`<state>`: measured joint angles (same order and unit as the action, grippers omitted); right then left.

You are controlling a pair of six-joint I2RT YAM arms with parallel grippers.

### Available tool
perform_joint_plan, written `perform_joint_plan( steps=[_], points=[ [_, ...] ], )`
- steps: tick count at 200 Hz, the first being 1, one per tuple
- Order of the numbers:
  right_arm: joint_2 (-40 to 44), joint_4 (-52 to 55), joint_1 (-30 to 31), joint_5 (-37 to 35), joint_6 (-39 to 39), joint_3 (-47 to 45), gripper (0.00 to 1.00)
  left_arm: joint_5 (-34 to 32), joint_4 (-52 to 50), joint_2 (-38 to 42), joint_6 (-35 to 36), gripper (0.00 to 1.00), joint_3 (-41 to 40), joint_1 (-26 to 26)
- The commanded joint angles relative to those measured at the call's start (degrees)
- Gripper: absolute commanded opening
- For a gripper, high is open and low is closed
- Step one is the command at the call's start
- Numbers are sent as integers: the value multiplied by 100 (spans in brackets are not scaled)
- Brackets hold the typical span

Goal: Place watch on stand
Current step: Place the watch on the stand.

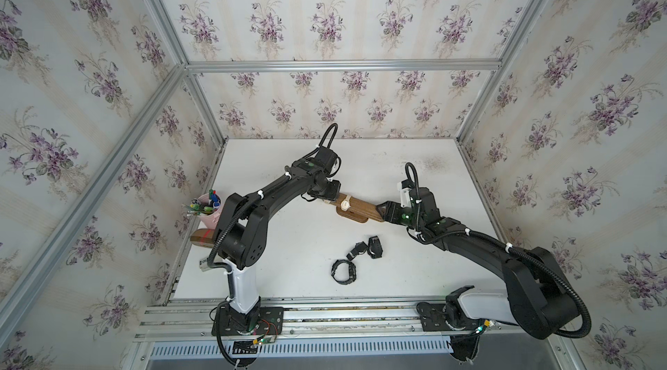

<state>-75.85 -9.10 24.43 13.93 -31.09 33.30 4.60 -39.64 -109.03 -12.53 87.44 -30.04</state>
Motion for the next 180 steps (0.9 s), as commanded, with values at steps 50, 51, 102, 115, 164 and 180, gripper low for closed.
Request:
perform_joint_plan(
  steps=[50,51,102,115,164,180],
  points=[
    [407,678,38,-450,-143,14,74,199,-15,-26,154,56,38,-44],
    [410,684,42,-442,-152,3,74,199,-16,-24,155,56,42,-45],
    [903,928,500,-620,-399,-269,76,94,0,5,164,57,77,-43],
    [923,920,527,-620,-434,-321,74,72,10,-18,157,58,93,-45],
    [689,740,598,-509,-433,-303,64,75,35,-98,172,59,212,-46],
    [621,726,598,-533,-401,-248,60,83,-23,-160,188,59,272,-40]
  ],
)
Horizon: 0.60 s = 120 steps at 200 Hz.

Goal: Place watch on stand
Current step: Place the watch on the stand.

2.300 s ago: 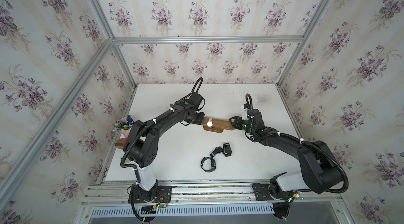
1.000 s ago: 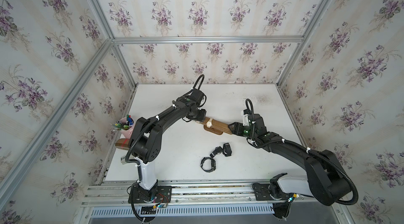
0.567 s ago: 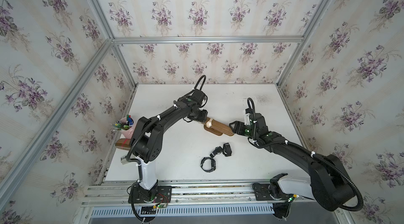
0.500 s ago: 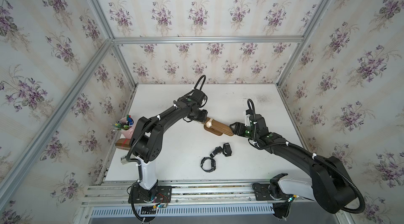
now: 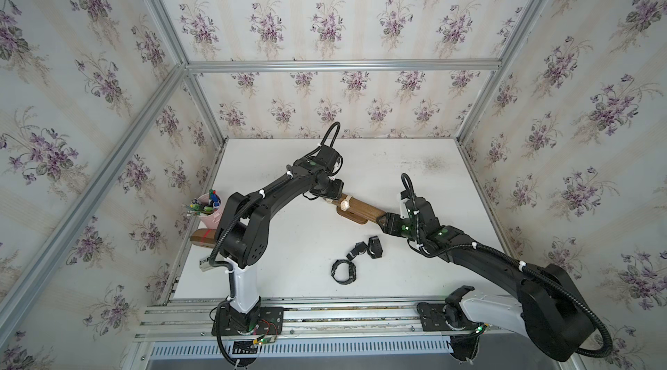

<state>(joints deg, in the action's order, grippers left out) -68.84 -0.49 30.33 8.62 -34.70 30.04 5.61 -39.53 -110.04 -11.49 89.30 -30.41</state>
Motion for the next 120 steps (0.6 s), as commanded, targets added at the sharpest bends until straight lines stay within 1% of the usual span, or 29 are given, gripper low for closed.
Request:
perform_joint_plan(
  steps=[1,40,87,106,120],
  points=[
    [-83,-135,8,-10,-39,79,60,-12,-36,-60,84,59,87,-6],
    [-232,-140,8,-263,128,234,52,32,-45,-110,120,59,95,-4],
    [-493,-186,-169,-339,375,443,47,155,-11,-71,194,56,71,-2],
    [-577,-155,-260,-311,484,528,46,212,15,-6,208,56,37,-17],
    [-500,-58,-261,-357,610,590,52,205,43,60,198,56,-8,-12]
  ],
)
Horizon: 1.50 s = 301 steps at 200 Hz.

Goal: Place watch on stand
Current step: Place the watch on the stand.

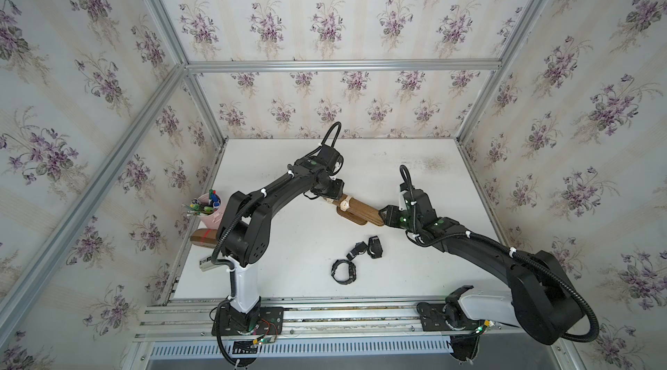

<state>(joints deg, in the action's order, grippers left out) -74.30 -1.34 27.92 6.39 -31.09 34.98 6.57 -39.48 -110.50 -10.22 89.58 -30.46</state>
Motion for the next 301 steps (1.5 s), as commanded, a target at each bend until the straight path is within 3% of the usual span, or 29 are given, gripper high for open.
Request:
perform_joint_plan(
  steps=[1,32,69,128,183,301],
  points=[
    [56,33,-18,-127,260,96,53,108,38,111,72,56,-33,-10],
    [308,449,243,-382,622,133,71,36,38,162,63,58,-16,-5],
    [346,777,850,-718,649,4,80,28,23,56,46,58,92,0],
    [154,773,947,-837,627,24,80,33,-12,-83,78,59,182,-1],
    [-87,865,912,-1367,719,268,76,101,-39,-99,129,60,245,-4],
    [-269,601,565,-1194,867,422,72,328,132,90,-28,59,-85,-128]
  ],
)
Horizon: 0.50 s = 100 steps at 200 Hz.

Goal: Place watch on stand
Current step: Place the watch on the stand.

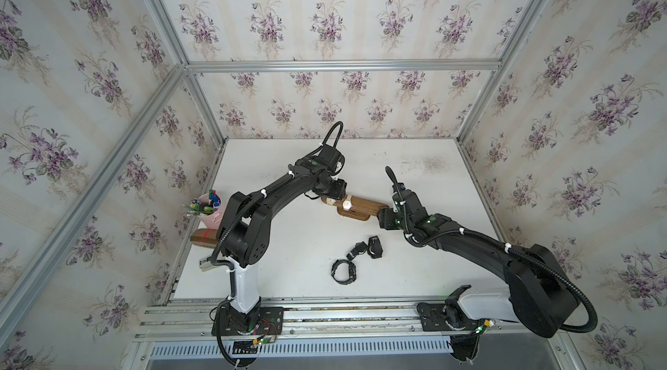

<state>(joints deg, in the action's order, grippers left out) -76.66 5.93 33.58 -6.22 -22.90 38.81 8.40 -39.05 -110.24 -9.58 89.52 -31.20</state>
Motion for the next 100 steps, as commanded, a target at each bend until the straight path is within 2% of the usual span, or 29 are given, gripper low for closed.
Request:
perform_joint_plan(
  steps=[1,100],
  points=[
    [-33,-132,-1,77,48,39,72,144,89,68,-98,59,-81,-53],
    [-110,-200,-14,8,92,49,71,88,111,-46,-149,60,138,-210]
  ],
)
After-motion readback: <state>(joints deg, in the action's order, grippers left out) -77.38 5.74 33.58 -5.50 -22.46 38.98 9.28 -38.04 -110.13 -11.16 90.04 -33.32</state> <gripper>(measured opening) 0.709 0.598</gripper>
